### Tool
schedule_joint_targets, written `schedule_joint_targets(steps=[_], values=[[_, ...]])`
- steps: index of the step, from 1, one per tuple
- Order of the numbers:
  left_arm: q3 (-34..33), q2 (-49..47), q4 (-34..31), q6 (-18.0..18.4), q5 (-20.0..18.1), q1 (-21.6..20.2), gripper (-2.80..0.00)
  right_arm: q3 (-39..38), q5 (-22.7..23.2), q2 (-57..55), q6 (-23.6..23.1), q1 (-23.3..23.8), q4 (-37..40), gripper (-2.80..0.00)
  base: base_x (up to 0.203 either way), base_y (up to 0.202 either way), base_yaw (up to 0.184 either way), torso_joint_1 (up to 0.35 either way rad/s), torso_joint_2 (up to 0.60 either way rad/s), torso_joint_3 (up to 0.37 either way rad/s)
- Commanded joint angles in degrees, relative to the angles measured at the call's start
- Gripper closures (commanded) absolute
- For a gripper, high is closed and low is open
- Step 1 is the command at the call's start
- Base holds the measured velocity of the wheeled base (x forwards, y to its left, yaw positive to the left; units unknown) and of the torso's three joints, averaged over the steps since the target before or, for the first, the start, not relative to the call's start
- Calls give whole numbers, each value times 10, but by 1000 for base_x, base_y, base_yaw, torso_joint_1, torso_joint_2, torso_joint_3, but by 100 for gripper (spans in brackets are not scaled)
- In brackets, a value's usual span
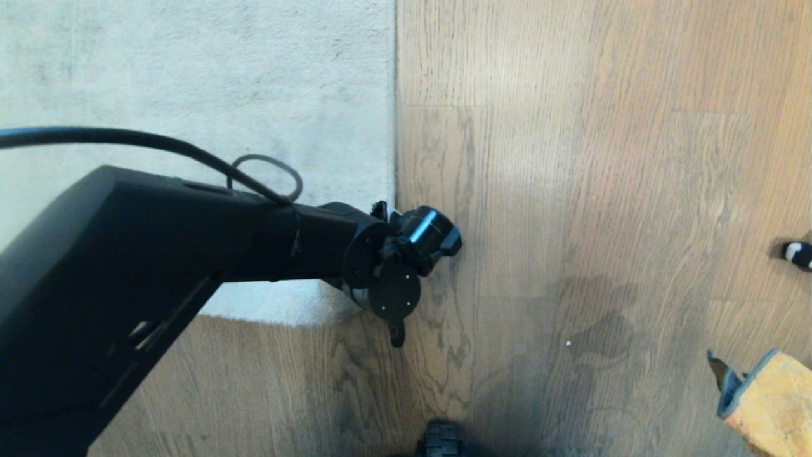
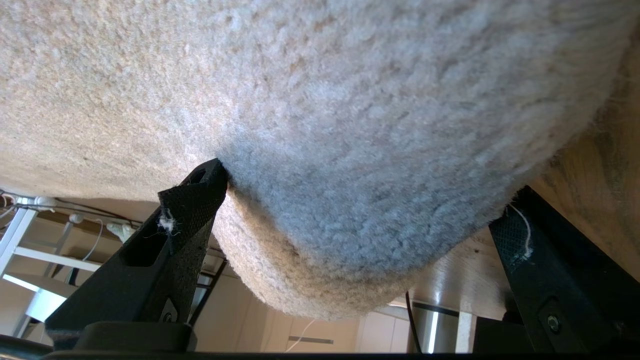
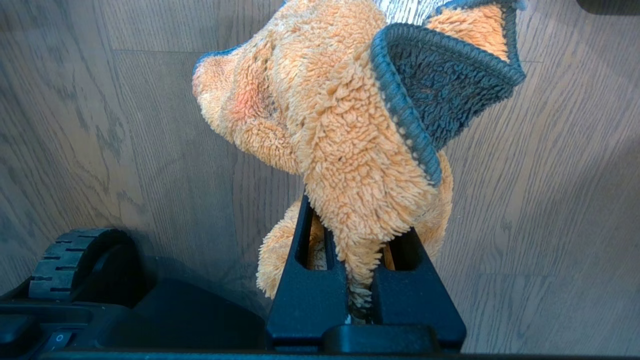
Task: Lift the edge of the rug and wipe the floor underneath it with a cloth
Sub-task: Lift up the carpet
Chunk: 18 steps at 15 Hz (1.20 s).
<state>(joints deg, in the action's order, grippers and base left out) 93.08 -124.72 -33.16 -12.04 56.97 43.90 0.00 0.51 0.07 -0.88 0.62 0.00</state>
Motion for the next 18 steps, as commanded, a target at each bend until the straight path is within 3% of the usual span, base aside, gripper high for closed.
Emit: schedule_joint_targets(steps=[1,4,18], values=[[0,3,-2,-1,5,0,-280,0,0,-1,0,0,0,0,0,0,0,0,0,0],[6,3,-1,7,25,-7,-280,0,0,-1,0,0,0,0,0,0,0,0,0,0],[127,-37,-1,21,38,-18,-280,0,0,-1,-1,0,0,0,0,0,0,0,0,0]])
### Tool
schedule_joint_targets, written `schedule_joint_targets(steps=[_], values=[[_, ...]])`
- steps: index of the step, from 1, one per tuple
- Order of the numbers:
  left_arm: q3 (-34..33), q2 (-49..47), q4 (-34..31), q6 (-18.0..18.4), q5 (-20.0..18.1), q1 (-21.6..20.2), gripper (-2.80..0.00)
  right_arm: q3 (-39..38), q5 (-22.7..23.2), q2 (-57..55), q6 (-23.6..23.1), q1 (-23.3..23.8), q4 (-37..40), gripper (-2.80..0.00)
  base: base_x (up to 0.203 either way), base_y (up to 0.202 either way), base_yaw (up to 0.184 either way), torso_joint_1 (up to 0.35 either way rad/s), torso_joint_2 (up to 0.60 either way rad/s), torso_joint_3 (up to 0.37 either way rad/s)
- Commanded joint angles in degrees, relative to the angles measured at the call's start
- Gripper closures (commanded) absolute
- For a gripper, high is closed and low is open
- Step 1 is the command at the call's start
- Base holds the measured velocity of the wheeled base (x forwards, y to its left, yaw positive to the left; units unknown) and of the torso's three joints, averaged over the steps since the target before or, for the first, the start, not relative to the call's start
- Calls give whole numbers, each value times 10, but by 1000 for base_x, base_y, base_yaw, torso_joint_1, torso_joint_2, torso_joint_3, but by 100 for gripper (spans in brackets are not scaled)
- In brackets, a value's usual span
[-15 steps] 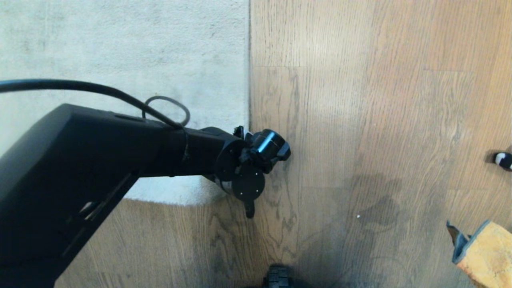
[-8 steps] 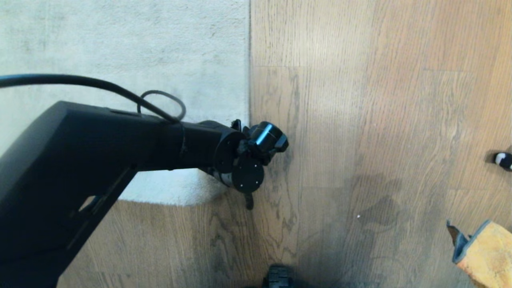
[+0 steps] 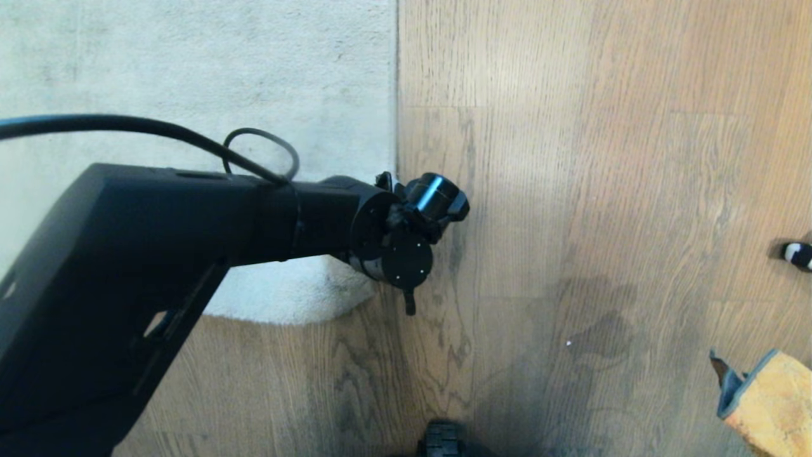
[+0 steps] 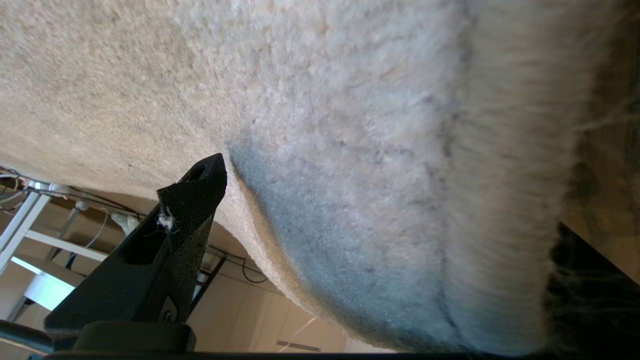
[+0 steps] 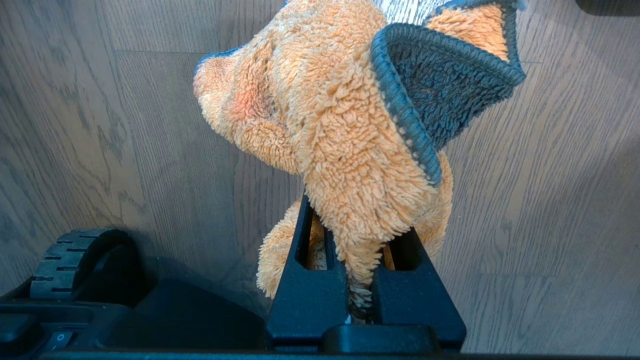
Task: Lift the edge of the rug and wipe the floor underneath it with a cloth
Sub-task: Lift up the carpet
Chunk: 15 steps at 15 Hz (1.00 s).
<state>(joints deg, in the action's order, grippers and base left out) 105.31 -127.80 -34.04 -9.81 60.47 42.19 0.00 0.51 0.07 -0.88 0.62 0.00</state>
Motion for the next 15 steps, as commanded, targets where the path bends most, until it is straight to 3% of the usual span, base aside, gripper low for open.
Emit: schedule_joint_targets(steps=[1,10,15], values=[[4,-6,7,0,4,-2,-280,0,0,-1,0,0,0,0,0,0,0,0,0,0],[68,-25,-12,36,43,-14,-280,0,0,-1,0,0,0,0,0,0,0,0,0,0],[77,-25,-10,59,47,-21,-280,0,0,-1,0,0,0,0,0,0,0,0,0,0]])
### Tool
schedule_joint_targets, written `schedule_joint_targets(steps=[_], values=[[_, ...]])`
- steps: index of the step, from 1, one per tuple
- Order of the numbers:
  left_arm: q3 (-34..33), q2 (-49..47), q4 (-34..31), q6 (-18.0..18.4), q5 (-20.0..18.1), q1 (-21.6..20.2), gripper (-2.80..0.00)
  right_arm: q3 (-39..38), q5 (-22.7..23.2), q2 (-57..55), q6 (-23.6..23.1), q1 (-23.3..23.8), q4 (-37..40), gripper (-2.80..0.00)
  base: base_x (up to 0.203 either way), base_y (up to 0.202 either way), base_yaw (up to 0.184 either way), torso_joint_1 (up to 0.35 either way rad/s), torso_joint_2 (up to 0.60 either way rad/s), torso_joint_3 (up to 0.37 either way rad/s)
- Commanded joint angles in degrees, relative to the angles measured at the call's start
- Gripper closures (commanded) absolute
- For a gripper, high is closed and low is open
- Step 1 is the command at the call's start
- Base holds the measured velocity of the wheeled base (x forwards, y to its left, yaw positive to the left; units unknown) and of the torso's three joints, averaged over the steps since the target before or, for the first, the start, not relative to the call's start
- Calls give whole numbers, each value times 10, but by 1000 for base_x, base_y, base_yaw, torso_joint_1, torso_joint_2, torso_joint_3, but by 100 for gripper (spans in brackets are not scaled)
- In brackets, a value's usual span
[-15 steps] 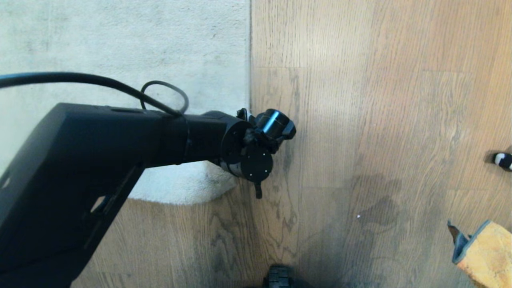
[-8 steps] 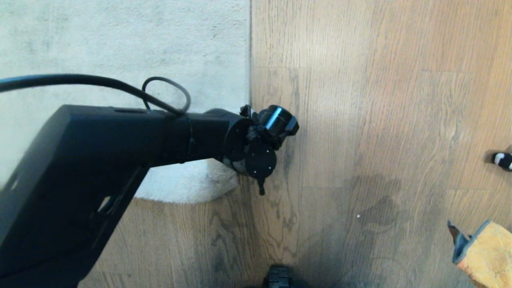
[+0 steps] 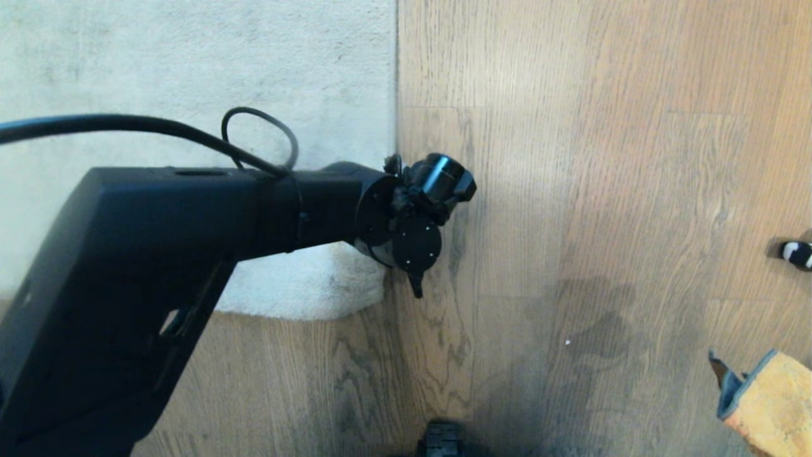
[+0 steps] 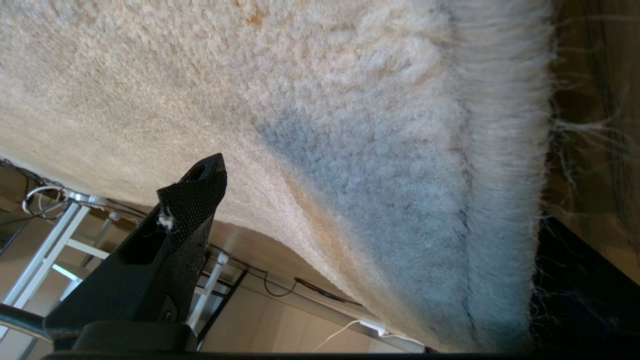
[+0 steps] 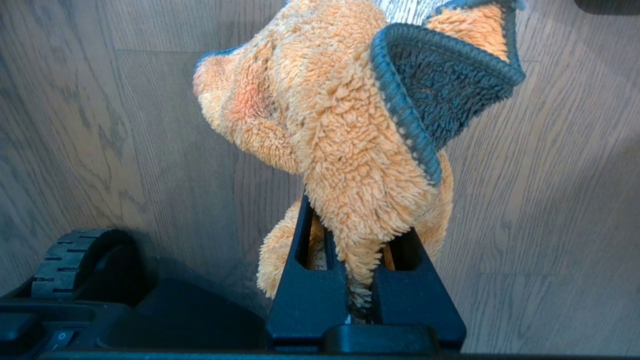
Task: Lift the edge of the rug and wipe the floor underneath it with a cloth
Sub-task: Lift up the carpet
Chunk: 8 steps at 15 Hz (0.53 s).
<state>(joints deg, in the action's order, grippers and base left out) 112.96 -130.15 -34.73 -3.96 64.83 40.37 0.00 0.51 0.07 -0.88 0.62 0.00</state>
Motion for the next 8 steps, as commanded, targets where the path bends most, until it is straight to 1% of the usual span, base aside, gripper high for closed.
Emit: schedule_joint_targets(steps=[1,4,8], values=[[1,-1,-2,0,4,-3,-280,0,0,-1,-1,0,0,0,0,0,0,0,0,0],[-2,0,-6,0,4,2,-280,0,0,-1,0,0,0,0,0,0,0,0,0,0],[-5,0,-8,-2,5,30,-280,0,0,-1,0,0,0,0,0,0,0,0,0,0]])
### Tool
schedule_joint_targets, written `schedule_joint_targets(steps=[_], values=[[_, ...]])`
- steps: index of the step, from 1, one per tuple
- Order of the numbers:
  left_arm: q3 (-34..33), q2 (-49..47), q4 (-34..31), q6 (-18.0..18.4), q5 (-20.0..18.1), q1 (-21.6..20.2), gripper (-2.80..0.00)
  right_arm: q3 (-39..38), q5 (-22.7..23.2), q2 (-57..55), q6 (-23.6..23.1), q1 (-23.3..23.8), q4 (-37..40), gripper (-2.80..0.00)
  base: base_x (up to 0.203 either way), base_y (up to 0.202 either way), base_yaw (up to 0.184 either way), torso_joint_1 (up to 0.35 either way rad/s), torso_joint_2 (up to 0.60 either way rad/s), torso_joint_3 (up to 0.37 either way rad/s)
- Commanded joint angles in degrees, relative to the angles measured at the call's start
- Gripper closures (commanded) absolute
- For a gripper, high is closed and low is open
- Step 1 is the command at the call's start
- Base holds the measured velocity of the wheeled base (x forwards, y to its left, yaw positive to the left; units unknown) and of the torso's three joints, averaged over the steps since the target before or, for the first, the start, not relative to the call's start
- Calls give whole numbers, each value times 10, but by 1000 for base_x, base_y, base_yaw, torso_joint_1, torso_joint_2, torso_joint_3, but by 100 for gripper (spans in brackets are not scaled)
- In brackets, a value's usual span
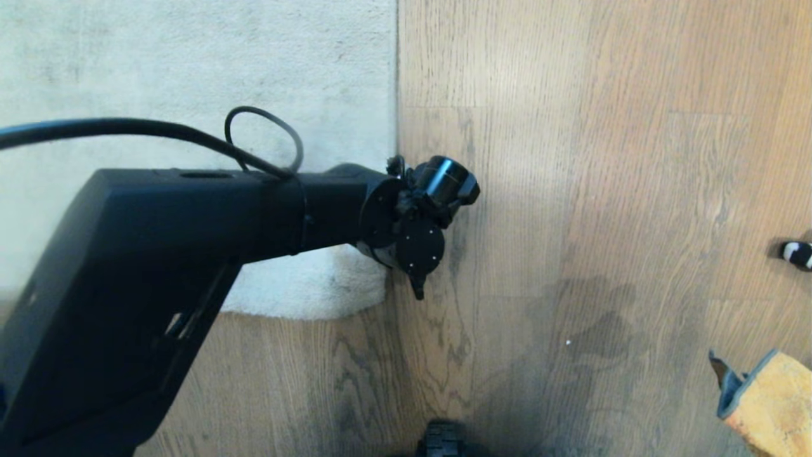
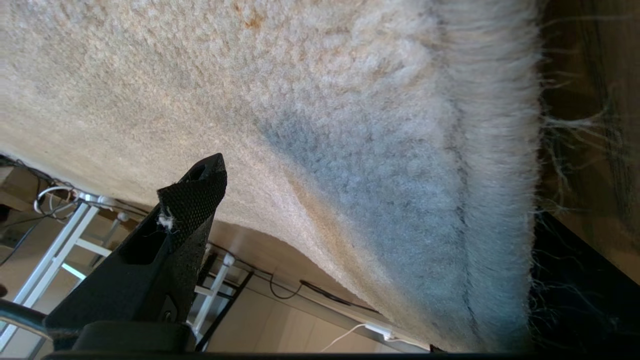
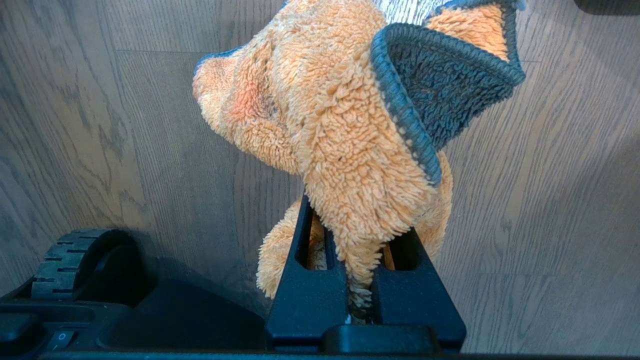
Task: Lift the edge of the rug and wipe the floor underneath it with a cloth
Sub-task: Lift up the carpet
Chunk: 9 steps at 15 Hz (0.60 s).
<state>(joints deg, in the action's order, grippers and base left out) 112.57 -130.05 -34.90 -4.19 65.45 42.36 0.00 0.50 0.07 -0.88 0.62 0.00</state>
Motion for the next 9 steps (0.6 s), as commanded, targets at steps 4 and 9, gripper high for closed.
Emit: schedule_joint_targets(steps=[4,9], values=[[-3,-1,-31,-11,-3,37,-280,0,0,-1,0,0,0,0,0,0,0,0,0,0],[-8,4,-38,-14,-2,53,-280,0,0,-1,0,0,0,0,0,0,0,0,0,0]])
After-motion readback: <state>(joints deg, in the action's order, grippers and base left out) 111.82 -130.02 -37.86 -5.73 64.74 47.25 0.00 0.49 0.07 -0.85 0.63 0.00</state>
